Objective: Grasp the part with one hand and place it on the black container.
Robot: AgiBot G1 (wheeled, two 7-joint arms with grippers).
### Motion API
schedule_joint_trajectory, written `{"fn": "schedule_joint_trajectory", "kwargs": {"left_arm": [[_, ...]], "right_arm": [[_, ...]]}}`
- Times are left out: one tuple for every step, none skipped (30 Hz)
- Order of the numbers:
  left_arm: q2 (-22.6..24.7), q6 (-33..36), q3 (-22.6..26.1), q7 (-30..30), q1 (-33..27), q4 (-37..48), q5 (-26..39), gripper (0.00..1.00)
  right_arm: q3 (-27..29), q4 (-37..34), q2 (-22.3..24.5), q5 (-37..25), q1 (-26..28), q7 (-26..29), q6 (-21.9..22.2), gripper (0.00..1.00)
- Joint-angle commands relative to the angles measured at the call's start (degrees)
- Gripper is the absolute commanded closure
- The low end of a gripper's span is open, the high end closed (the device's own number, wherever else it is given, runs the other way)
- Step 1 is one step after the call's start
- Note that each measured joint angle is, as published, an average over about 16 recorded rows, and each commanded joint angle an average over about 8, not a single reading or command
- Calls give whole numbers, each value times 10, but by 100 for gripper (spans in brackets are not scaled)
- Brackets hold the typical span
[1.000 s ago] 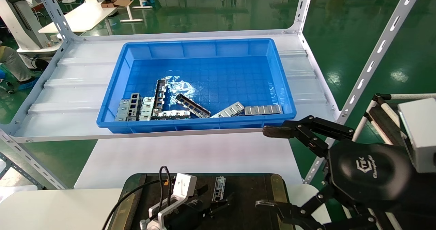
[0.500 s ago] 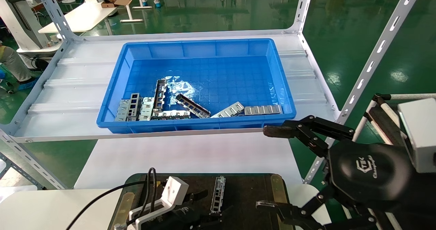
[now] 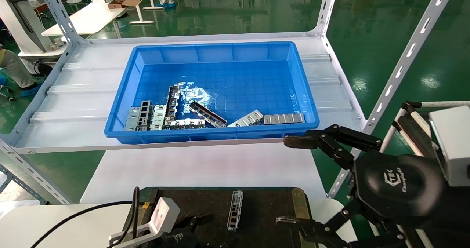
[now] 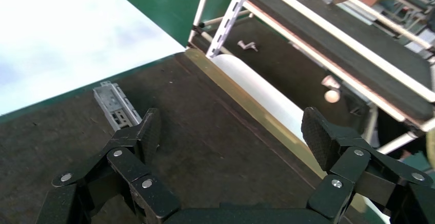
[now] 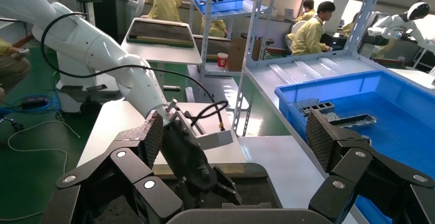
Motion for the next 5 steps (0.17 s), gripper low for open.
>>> {"fn": "schedule_joint_trajectory", "kwargs": {"left_arm": [[-9,28,-14,13,8,5,-16,0],[-11,34,-16,16,10,6,-19,0],[-12,37,-18,18,11,7,-21,0],[-13,40,-19,19,12,7,-23,0],[-14,43,-21,21,13,8,-24,0]], "right_arm": [[0,0,0,0,0,0,0,0],[0,0,0,0,0,0,0,0],[0,0,0,0,0,0,0,0],[0,0,0,0,0,0,0,0],[0,0,0,0,0,0,0,0]]}}
